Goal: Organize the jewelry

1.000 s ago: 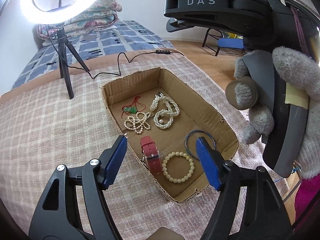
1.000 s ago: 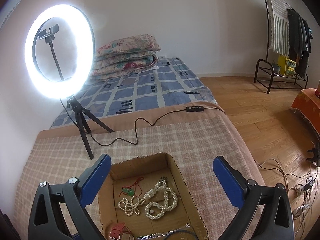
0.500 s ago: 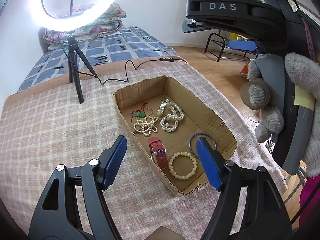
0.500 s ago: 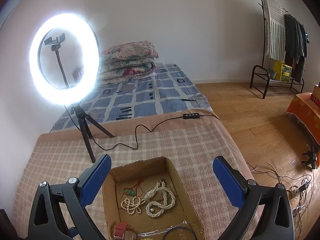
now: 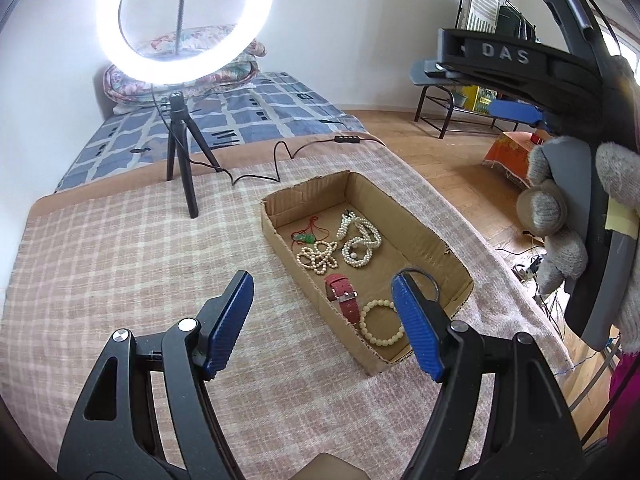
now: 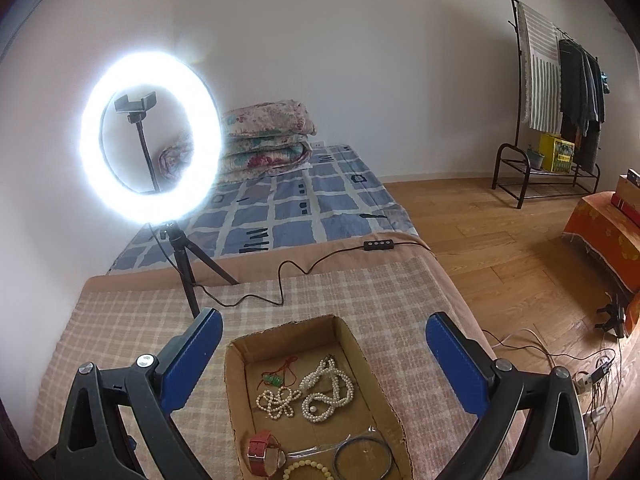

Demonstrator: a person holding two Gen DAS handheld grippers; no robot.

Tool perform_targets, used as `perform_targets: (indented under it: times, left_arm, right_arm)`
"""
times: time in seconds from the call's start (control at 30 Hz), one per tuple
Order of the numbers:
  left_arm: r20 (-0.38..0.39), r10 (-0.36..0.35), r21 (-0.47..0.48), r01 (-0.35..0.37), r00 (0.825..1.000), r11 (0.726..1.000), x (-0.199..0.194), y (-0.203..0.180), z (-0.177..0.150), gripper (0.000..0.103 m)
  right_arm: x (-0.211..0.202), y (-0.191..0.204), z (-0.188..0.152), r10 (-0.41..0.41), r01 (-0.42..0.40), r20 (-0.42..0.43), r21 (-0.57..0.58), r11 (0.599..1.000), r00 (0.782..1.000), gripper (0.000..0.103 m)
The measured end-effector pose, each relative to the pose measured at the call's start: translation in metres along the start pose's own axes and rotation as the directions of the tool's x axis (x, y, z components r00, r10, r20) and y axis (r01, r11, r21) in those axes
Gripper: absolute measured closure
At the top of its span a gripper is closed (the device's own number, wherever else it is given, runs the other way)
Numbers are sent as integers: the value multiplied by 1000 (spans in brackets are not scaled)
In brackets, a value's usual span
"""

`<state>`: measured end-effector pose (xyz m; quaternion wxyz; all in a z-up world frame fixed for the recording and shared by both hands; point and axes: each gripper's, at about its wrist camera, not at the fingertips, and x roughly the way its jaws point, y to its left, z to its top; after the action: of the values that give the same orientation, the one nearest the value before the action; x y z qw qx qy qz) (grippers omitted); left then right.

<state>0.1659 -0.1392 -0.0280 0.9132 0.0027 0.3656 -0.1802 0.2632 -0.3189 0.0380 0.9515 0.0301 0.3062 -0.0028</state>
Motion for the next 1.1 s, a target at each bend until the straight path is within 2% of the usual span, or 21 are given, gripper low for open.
perform_targets:
  times: [0.37, 0.57, 0.6, 0.67, 0.73, 1.1]
  left_arm:
    - [55, 34, -27, -33, 998, 999, -38, 31, -7, 28]
    - [98, 50, -42, -46, 994, 998, -58, 42, -9, 27]
    - [106, 53, -42, -48, 993, 998, -61, 43, -8, 26]
    - [131, 62, -44, -57, 989, 997, -69, 45, -9, 15]
    - [160, 74, -48, -67, 984, 997, -78, 47, -10, 12]
    - [209, 93, -36, -88, 973, 995, -102, 53, -10, 5]
  right_arm:
    - [-50, 16, -15, -28, 31, 55, -54, 998, 998, 0]
    - [-74, 24, -30, -22, 26, 85, -45, 999, 996, 0]
    - [-76, 25, -34, -20, 24, 86, -41, 999, 996, 0]
    - [-79, 28, -40, -22, 25, 82, -43, 999, 996, 0]
    - [-84, 30, -46, -32, 37, 86, -53, 998, 996, 0]
    - [-106, 32, -81, -83, 90, 121, -58, 994, 989, 0]
